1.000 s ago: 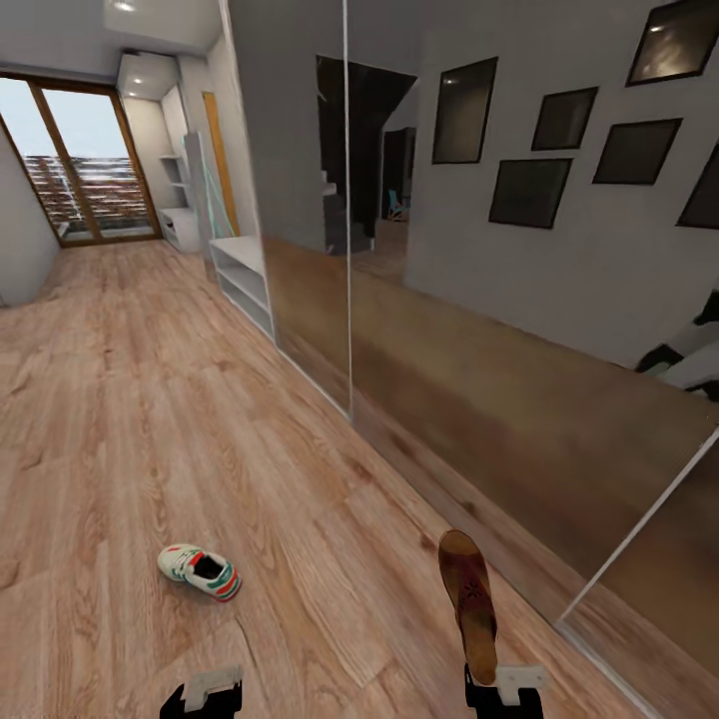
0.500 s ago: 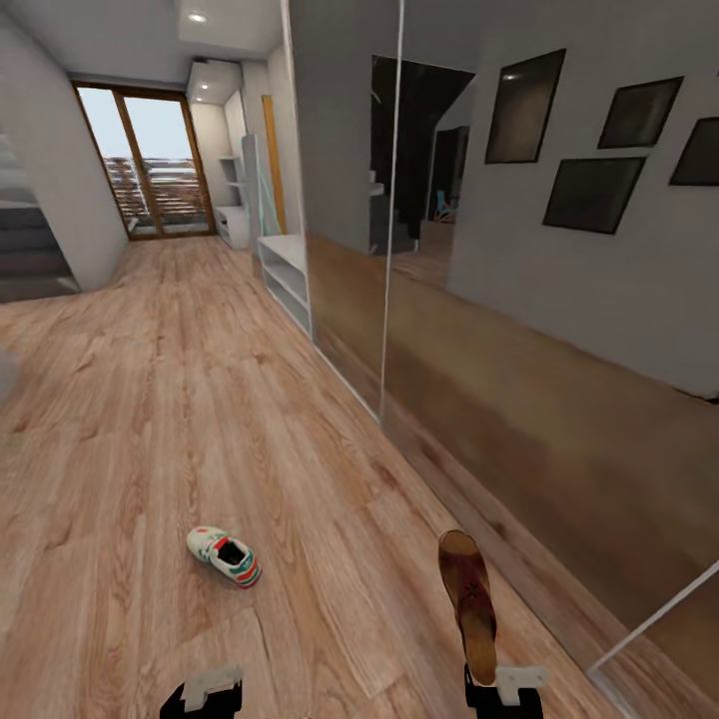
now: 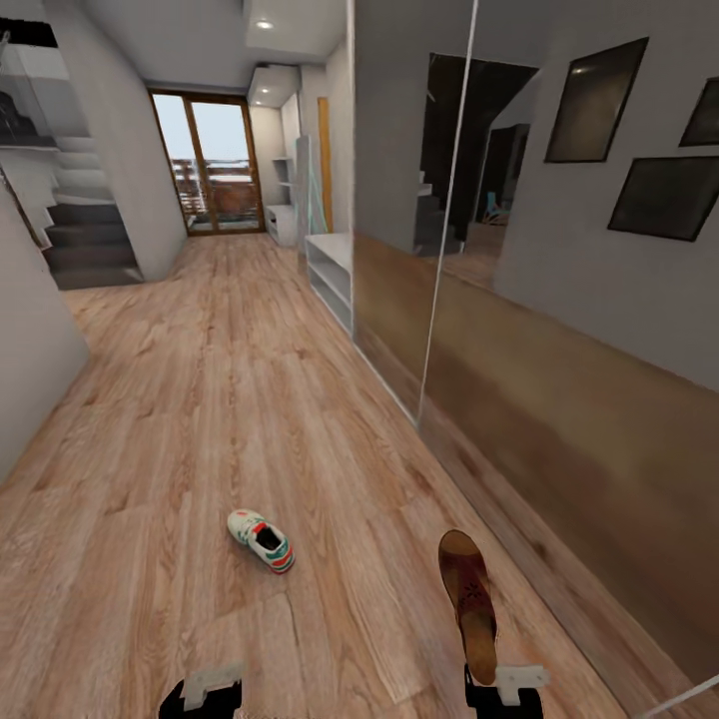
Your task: Pick up the two gym shoes and the two sandals from the corridor floor and place them onto the hallstand (shoe rack) in the corridor, making sure they are on the rack and not on the floor. Arrange them so the two gym shoes are next to each other and the two sandals are next to each other.
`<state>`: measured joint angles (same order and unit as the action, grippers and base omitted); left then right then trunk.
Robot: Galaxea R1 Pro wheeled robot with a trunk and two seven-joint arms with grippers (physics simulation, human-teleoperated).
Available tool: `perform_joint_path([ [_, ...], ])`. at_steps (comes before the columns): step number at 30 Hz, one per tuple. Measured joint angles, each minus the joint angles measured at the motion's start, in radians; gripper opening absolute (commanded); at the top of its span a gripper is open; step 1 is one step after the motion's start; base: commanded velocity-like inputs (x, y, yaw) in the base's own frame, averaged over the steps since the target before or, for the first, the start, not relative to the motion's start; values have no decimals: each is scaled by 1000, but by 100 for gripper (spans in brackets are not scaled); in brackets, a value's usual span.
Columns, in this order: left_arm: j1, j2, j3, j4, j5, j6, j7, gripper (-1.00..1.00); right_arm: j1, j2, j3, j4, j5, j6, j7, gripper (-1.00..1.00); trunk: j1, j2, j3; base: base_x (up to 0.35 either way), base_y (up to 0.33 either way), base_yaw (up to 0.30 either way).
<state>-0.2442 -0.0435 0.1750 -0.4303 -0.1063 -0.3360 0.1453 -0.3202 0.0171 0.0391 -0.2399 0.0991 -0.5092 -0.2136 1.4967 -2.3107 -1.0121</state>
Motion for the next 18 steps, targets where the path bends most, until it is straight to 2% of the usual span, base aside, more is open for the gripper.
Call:
perform_joint_path([
  [4,9,0,1,-1,1,-12,0,100,0,0,0,0,0,0,0,-100,0,0,0,83,-115,284],
  [18,13,0,1,-1,2,-19,0,100,0,0,0,-1,0,0,0,-100,0,0,0,166,-221,284],
])
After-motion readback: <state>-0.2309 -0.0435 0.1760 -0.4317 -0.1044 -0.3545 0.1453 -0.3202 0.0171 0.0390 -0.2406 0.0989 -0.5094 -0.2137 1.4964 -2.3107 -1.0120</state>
